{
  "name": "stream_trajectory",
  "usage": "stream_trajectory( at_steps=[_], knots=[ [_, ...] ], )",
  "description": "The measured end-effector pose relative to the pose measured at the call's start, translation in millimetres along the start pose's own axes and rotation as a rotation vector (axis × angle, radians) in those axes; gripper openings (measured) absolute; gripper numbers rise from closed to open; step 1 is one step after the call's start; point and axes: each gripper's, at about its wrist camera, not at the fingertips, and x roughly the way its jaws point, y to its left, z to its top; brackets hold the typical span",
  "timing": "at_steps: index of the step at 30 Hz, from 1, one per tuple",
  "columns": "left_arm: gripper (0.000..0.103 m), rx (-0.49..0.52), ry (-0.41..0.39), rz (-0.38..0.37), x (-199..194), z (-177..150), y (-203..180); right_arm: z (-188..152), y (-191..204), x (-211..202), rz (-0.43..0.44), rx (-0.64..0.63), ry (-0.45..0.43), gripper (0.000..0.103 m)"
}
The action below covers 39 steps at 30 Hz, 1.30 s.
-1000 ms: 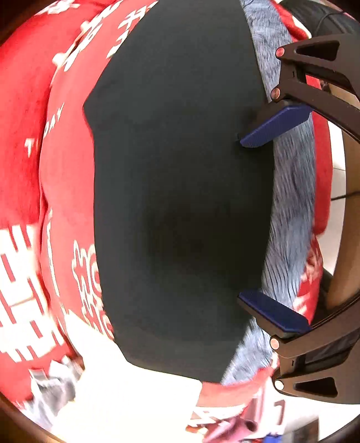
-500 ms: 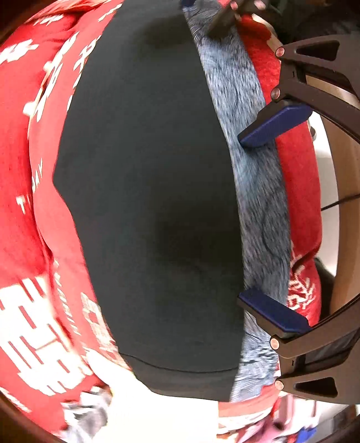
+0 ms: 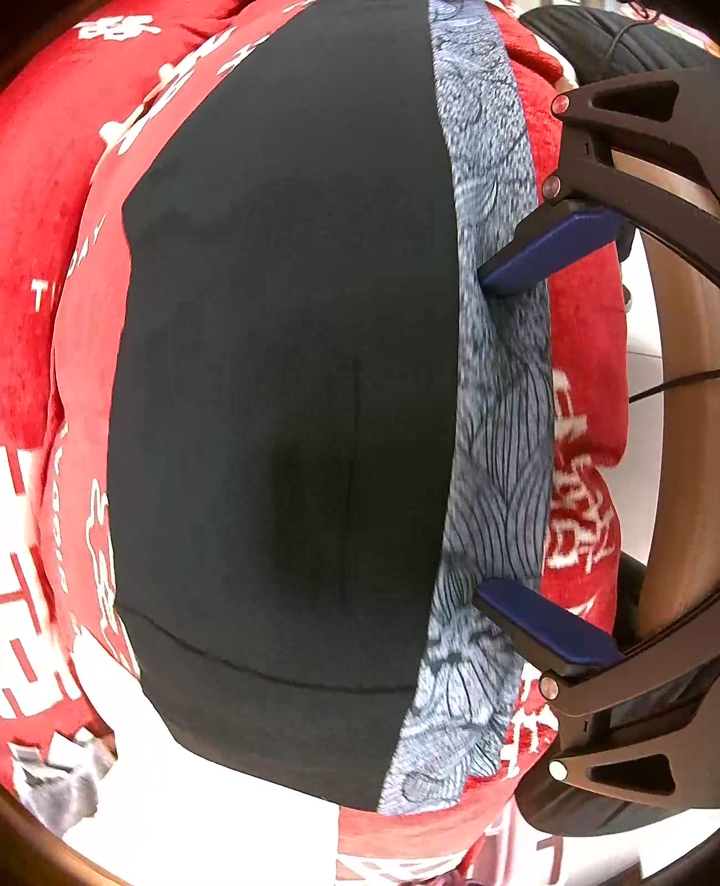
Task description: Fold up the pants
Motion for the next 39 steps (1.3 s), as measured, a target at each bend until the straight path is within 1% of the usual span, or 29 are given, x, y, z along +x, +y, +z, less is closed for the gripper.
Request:
stream_trajectory(
  at_steps=[2,6,10,12,13,14,15,16,17,18,19,21,22,23,25,26,27,28,29,30,31,33,36,38,39],
  knots=[
    [0.103,-0.015,0.001,0.010,1,2,9,1,-19,0,0.012,0.022,-0.007,0.103],
    [0.103,-0.040,0.009,0.019,5,6,24,2,-52,-2,-0.004,0.031,-0.027,0.103],
    [0.103,-0.058,0.016,0.033,3,2,29,10,-83,4,0.000,0.093,-0.036,0.103],
    [0.103,-0.078,0.029,0.042,4,2,35,12,-96,4,-0.013,0.119,-0.035,0.103],
    [0.103,-0.093,0.039,0.041,3,0,37,12,-99,3,-0.005,0.133,-0.030,0.103],
    [0.103,-0.118,0.051,0.032,-1,-3,40,14,-102,2,-0.038,0.157,-0.026,0.103],
    [0.103,-0.143,0.046,0.013,-9,-5,45,15,-102,-3,-0.110,0.178,-0.031,0.103],
    [0.103,-0.151,0.026,-0.017,-19,-5,48,17,-101,-11,-0.167,0.193,-0.052,0.103],
    [0.103,-0.147,0.004,-0.031,-27,-7,50,19,-100,-17,-0.168,0.200,-0.075,0.103],
    [0.103,-0.137,-0.023,-0.028,-35,-4,51,22,-98,-24,-0.143,0.214,-0.104,0.103],
    [0.103,-0.125,-0.055,-0.002,-42,1,52,28,-95,-28,-0.112,0.222,-0.120,0.103],
    [0.103,-0.130,-0.082,0.054,-45,11,59,40,-86,-26,-0.103,0.202,-0.121,0.103],
    [0.103,-0.150,-0.076,0.077,-43,15,65,47,-80,-22,-0.121,0.179,-0.121,0.103],
    [0.103,-0.192,-0.052,0.109,-35,19,77,52,-74,-17,-0.136,0.158,-0.124,0.103],
    [0.103,-0.264,-0.010,0.146,-24,20,95,66,-62,2,-0.155,0.130,-0.106,0.103],
    [0.103,-0.313,0.015,0.144,-18,17,109,68,-61,8,-0.154,0.128,-0.090,0.103],
    [0.103,-0.344,0.023,0.112,-15,14,118,73,-60,19,-0.147,0.130,-0.065,0.103],
    [0.103,-0.375,0.027,0.066,-13,10,126,78,-62,24,-0.125,0.144,-0.072,0.103],
    [0.103,-0.403,0.031,0.035,-12,6,134,81,-66,24,-0.112,0.165,-0.097,0.103],
    [0.103,-0.418,0.032,0.006,-12,2,139,87,-69,27,-0.106,0.182,-0.095,0.103],
    [0.103,-0.422,0.031,-0.007,-11,0,141,93,-70,30,-0.104,0.188,-0.077,0.103],
    [0.103,-0.414,0.025,-0.001,-11,0,141,103,-65,35,-0.127,0.183,-0.060,0.103],
    [0.103,-0.382,0.016,0.044,-16,4,136,113,-57,35,-0.179,0.139,-0.052,0.103],
    [0.103,-0.344,0.016,0.094,-22,-3,129,110,-53,27,-0.206,0.161,-0.034,0.103],
    [0.103,-0.334,0.007,0.113,-27,-5,128,105,-47,20,-0.199,0.175,-0.044,0.103]
  ],
)
